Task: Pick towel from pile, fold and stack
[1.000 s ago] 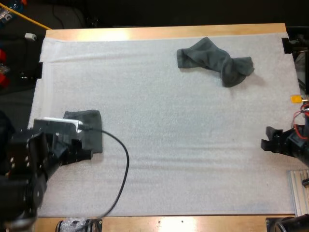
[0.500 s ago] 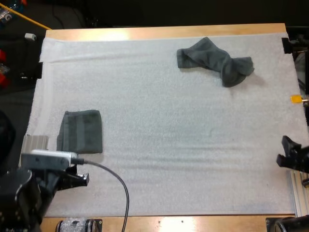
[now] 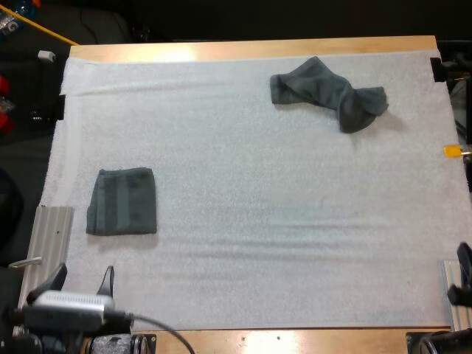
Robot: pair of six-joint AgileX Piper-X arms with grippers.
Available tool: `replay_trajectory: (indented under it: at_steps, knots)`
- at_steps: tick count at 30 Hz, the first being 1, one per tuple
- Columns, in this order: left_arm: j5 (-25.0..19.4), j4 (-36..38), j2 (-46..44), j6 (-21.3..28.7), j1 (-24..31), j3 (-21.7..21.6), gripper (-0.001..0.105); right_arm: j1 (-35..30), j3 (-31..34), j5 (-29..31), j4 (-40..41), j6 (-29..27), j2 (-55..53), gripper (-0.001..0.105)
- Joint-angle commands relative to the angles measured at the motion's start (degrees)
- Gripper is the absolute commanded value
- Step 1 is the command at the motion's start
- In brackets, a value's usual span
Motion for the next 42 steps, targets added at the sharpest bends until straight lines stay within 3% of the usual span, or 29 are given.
replay_trajectory:
  at_steps: [1,16,22,27,34,42]
  knots:
    - [0.2,0.6,-1.8,0.0,0.1,0.7,0.062,-0.3,-0.2,0.4,1.5,-0.5,-1.7,0.063]
    - [0.2,8.7,-17.4,0.5,0.1,3.0,0.062,-0.3,-0.8,-0.2,4.3,0.0,-17.3,0.063]
    - [1.4,11.5,-17.5,0.5,0.1,3.2,0.062,-0.3,-1.0,-1.5,4.4,-0.2,-17.1,0.063]
    - [1.5,6.8,-17.5,0.5,0.1,5.7,0.062,-0.3,1.7,-2.0,-1.5,-0.4,-17.1,0.063]
    - [1.5,-3.6,-17.5,0.5,0.1,13.1,0.062,-0.3,9.2,-2.4,-12.5,-0.4,-17.1,0.063]
    - [1.5,-11.7,-17.4,0.5,0.1,19.5,0.062,-0.3,16.4,-2.4,-16.5,-0.4,-17.0,0.063]
